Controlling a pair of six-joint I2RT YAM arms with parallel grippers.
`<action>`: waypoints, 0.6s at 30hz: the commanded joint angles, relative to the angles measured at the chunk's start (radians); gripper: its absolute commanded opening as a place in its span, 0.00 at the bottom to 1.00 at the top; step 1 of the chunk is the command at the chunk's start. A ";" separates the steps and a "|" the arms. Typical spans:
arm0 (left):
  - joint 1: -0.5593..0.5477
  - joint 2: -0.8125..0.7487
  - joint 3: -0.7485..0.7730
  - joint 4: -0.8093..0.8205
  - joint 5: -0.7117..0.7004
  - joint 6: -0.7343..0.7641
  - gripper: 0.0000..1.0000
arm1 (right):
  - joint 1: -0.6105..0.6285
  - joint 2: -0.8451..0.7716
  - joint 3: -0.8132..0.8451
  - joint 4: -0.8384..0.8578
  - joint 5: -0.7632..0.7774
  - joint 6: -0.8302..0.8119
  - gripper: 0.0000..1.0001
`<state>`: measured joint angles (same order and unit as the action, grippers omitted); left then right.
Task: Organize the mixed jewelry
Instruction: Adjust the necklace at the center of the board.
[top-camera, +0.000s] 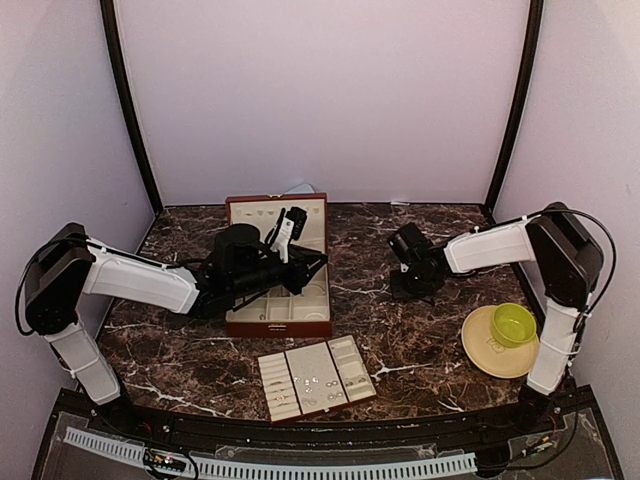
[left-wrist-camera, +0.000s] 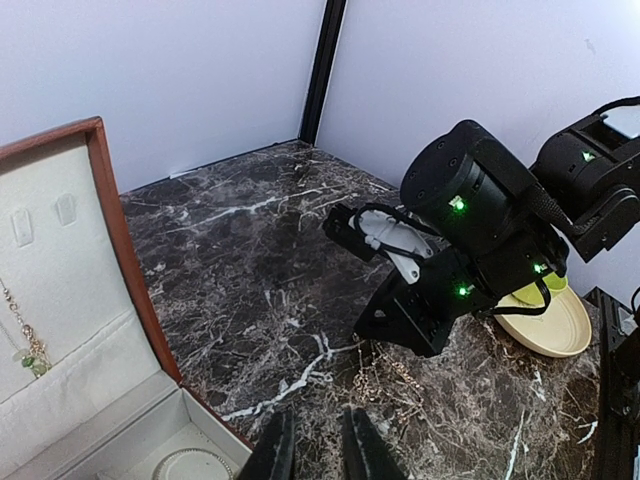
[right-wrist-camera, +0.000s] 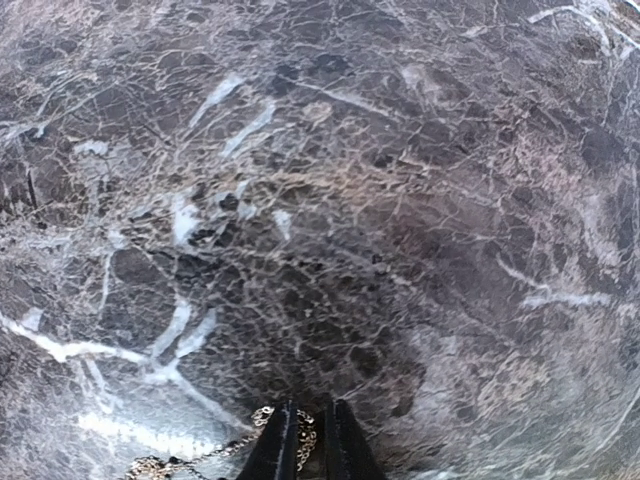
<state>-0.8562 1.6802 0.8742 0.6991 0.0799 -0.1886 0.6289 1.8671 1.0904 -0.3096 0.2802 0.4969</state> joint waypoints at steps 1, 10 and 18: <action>0.003 -0.050 -0.017 0.007 -0.007 -0.012 0.20 | -0.014 -0.042 -0.029 -0.001 -0.051 -0.007 0.17; 0.003 -0.048 -0.017 0.024 0.002 -0.018 0.20 | -0.005 -0.182 -0.102 -0.019 -0.164 0.009 0.25; 0.002 -0.044 -0.016 0.027 0.013 -0.020 0.20 | 0.072 -0.149 -0.092 -0.095 -0.078 0.068 0.23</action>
<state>-0.8562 1.6802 0.8738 0.7010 0.0837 -0.1974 0.6701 1.6928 0.9985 -0.3531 0.1535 0.5194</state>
